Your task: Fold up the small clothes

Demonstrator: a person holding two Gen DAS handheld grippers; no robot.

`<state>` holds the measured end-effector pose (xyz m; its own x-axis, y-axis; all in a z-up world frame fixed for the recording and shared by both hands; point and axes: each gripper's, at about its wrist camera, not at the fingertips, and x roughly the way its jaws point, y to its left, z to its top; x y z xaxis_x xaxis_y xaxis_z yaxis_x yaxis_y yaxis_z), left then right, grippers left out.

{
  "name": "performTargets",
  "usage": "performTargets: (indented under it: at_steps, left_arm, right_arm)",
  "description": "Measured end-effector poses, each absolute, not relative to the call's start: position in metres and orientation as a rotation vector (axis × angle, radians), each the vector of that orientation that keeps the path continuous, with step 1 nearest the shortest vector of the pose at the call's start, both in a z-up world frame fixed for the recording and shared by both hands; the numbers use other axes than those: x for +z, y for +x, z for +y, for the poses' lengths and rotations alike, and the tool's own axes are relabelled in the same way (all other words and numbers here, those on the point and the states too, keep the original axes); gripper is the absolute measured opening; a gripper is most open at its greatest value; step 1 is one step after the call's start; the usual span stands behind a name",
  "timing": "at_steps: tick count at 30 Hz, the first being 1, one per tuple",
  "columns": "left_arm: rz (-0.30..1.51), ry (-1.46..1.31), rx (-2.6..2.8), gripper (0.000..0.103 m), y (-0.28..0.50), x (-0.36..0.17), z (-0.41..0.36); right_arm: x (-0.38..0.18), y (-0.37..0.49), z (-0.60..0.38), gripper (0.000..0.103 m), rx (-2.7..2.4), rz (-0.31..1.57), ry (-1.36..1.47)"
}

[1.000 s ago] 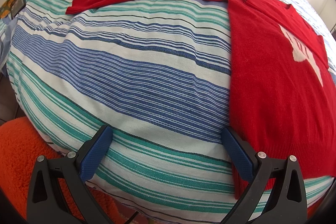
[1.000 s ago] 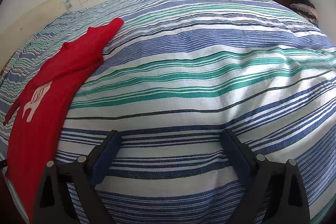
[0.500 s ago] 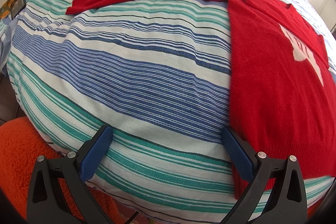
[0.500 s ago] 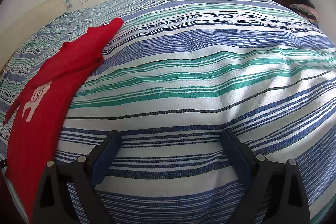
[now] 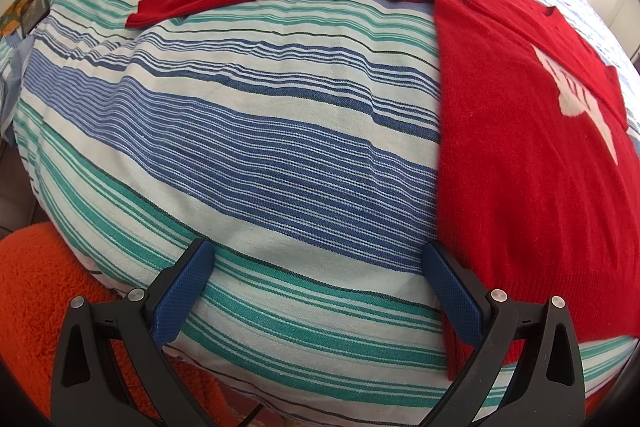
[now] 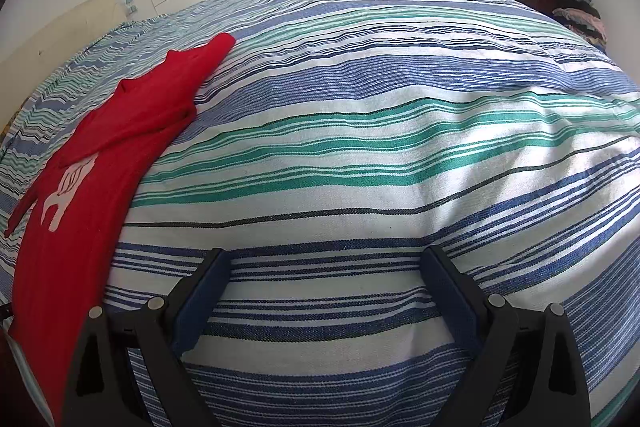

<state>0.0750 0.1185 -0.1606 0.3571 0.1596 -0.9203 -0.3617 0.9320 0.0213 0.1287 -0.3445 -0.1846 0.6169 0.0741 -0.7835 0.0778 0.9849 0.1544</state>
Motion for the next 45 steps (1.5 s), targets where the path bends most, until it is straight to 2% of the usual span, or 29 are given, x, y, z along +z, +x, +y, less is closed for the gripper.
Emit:
performTargets:
  at_steps: [12, 15, 21, 24, 26, 28, 31, 33, 34, 35, 36, 39, 42, 45]
  left_arm:
    - [1.161, -0.206, 0.335, 0.102, 0.075, -0.159, 0.119]
    - [1.141, -0.327, 0.297, 0.101, 0.07, -0.144, 0.133]
    - [0.874, -0.818, 0.277, 0.101, 0.082, -0.096, 0.26]
    - [0.82, -0.907, 0.376, 0.1, 0.102, -0.102, 0.327]
    - [0.867, -0.967, 0.445, 0.096, 0.119, -0.122, 0.367]
    - [0.914, -1.04, 0.49, 0.084, 0.131, -0.145, 0.399]
    - [0.914, -1.13, 0.519, 0.082, 0.139, -0.167, 0.433]
    - [0.861, -1.168, 0.557, 0.077, 0.136, -0.169, 0.445]
    - [0.832, -1.172, 0.586, 0.061, 0.134, -0.167, 0.45]
    - [0.815, -1.161, 0.599, 0.017, 0.133, -0.166, 0.451]
    - [0.82, -1.143, 0.601, 0.002, 0.133, -0.165, 0.453]
    - [0.829, -1.018, 0.63, 0.002, 0.133, -0.142, 0.438]
    - [0.799, -0.779, 0.587, 0.002, 0.141, -0.088, 0.395]
    - [0.718, -0.581, 0.416, 0.002, 0.168, -0.014, 0.319]
  right_arm:
    - [-0.184, 0.128, -0.344, 0.095, -0.003, 0.907, 0.179]
    - [-0.184, 0.128, -0.345, 0.095, -0.003, 0.907, 0.179]
    - [-0.186, 0.13, -0.344, 0.095, -0.008, 0.911, 0.169]
    - [-0.186, 0.131, -0.345, 0.095, -0.011, 0.913, 0.162]
    - [-0.186, 0.131, -0.346, 0.095, -0.012, 0.914, 0.158]
    - [-0.186, 0.131, -0.347, 0.095, -0.012, 0.914, 0.158]
    - [-0.185, 0.13, -0.348, 0.095, -0.014, 0.915, 0.153]
    - [-0.185, 0.13, -0.348, 0.095, -0.016, 0.917, 0.148]
    - [-0.185, 0.13, -0.348, 0.095, -0.017, 0.918, 0.146]
    - [-0.185, 0.13, -0.347, 0.096, -0.018, 0.918, 0.144]
    - [-0.185, 0.131, -0.348, 0.096, -0.019, 0.919, 0.142]
    - [-0.185, 0.132, -0.349, 0.096, -0.02, 0.92, 0.137]
    - [-0.185, 0.131, -0.349, 0.096, -0.019, 0.919, 0.137]
    - [-0.185, 0.13, -0.348, 0.096, -0.018, 0.918, 0.137]
